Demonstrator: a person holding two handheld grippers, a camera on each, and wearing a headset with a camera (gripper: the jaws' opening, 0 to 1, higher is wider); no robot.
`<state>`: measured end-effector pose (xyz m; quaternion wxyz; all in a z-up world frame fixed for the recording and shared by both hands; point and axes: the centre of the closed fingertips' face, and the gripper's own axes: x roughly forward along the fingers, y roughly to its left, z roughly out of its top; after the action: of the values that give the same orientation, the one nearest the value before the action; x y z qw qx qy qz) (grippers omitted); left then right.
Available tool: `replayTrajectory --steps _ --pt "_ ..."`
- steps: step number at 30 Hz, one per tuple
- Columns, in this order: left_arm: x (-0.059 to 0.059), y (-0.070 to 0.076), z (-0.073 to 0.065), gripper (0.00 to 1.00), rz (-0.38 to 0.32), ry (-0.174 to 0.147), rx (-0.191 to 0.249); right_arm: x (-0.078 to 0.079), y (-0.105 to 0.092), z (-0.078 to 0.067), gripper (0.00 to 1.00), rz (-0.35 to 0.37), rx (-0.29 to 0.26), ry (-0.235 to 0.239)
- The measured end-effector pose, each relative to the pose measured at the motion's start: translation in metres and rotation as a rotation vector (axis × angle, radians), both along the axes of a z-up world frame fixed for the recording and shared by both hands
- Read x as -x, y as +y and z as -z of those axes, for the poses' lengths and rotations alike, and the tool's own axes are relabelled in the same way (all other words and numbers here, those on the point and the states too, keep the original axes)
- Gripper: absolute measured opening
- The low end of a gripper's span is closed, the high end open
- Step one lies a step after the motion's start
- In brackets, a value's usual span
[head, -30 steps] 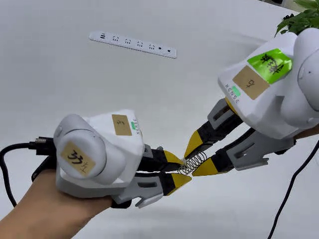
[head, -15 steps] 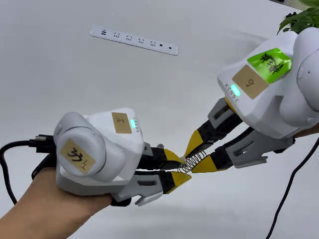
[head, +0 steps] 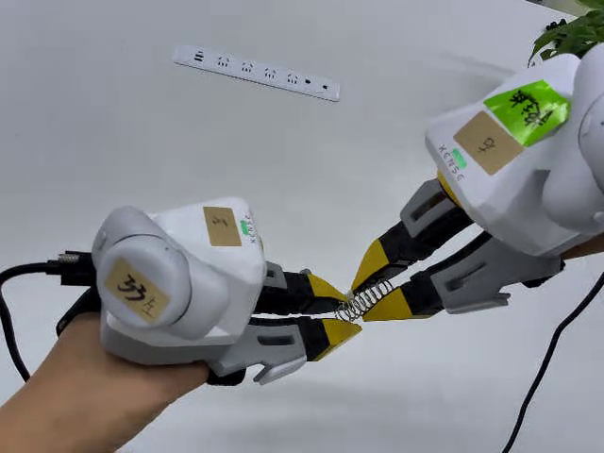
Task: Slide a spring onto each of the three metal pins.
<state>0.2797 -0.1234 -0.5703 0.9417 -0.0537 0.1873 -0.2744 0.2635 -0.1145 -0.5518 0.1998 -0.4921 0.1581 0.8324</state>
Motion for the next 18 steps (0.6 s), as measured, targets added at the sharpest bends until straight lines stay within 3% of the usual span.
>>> replayTrajectory --steps 11,18 --pt "0.007 0.013 0.004 0.22 -0.027 0.001 -0.014 -0.003 0.000 -0.005 0.12 0.042 -0.015 0.011" --pt "0.016 0.024 0.010 0.30 -0.050 0.015 -0.030 -0.018 0.001 0.000 0.12 0.085 -0.015 -0.019"
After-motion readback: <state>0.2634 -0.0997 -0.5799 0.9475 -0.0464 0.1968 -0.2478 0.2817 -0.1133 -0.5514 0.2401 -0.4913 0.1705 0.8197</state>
